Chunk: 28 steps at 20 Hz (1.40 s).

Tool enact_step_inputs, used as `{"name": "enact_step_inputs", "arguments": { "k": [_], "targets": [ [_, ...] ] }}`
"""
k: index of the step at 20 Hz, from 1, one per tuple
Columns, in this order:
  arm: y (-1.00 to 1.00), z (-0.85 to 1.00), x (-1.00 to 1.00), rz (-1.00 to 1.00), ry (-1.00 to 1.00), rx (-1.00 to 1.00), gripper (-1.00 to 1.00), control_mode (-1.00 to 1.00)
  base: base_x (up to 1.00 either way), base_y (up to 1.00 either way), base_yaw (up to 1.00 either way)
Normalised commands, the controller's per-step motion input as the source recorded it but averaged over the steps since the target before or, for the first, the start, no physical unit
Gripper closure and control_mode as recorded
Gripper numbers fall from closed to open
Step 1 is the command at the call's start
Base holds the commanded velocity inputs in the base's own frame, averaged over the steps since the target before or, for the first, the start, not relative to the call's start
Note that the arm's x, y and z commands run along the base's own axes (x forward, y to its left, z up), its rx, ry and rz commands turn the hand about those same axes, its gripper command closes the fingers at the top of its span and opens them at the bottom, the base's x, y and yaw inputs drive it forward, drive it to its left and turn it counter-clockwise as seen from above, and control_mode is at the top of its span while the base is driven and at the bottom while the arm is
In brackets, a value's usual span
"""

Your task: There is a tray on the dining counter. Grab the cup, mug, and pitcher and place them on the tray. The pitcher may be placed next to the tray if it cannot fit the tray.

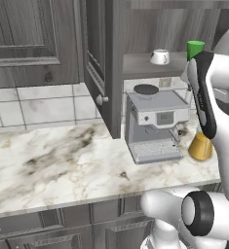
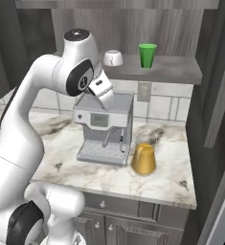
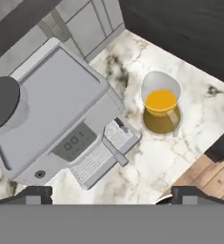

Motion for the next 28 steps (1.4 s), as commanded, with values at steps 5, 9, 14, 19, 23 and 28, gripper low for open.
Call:
{"name": "enact_step_inputs", "arguments": {
  "k": [5, 9, 14, 19, 23, 28],
  "targets": [
    [-0.45, 0.05, 0.01, -0.35, -0.17, 0.12, -1.00, -1.00, 0.00, 0.00, 0.00],
    [-0.40, 0.00, 0.01, -0.20, -0.30, 0.19, -1.00, -1.00, 0.00, 0.00, 0.00],
    [-0.28, 0.08, 0.00, -0.12, -0.24, 0.15, -1.00, -1.00, 0.00, 0.00, 0.00],
    [-0.44, 0.29, 0.02, -0.01, -0.02, 0.01, -1.00, -1.00, 0.00, 0.00, 0.00],
    [-0.32, 0.43, 0.14, 0.00, 0.00, 0.00, -1.00, -1.00, 0.00, 0.00, 0.00],
    [-0.14, 0.31, 0.20, 0.00, 0.00, 0.05, -1.00, -1.00, 0.00, 0.00, 0.00]
  ]
}}
